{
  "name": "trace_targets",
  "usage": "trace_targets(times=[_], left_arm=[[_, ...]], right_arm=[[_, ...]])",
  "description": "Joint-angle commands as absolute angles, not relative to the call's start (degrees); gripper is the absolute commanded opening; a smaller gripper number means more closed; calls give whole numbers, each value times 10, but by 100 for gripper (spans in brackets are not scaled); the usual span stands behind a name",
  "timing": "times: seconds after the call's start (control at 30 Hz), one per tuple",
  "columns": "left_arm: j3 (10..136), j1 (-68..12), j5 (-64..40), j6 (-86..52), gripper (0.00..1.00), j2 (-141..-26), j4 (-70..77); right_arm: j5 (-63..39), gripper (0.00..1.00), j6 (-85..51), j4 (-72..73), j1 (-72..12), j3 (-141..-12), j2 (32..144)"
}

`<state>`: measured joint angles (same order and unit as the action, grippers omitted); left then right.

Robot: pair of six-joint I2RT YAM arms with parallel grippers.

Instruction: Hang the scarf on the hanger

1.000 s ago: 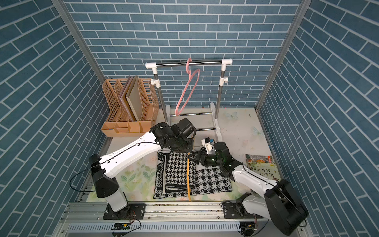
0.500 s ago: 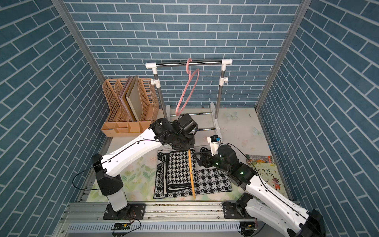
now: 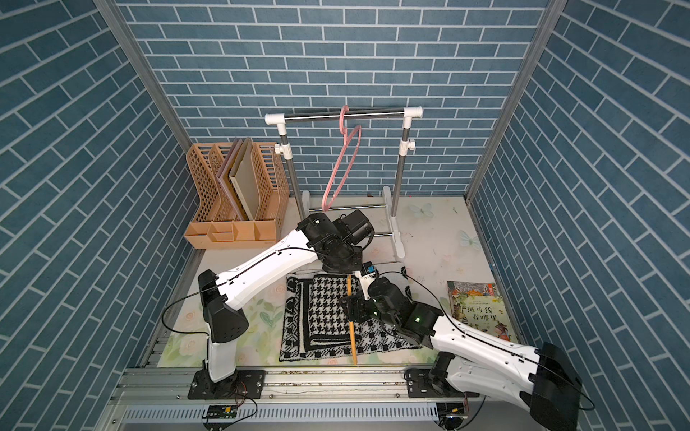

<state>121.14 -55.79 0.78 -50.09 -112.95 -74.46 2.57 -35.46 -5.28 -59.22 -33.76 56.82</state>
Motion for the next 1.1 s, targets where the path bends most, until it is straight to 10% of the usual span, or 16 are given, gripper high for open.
trace_targets(times=[0.0,0.6,1.07], left_arm=[[1234,-554,7,-488,0,-1121,-756],[1225,-552,7,-495,0,-1120,-755],[1197,-552,12,-502,0,-1108,-746]], right_arm=[[84,69,-349,-19,-603,-336,583],[193,56,-383,-104,-723,-311,576],[229,25,-412,-156,-751,-318,564]])
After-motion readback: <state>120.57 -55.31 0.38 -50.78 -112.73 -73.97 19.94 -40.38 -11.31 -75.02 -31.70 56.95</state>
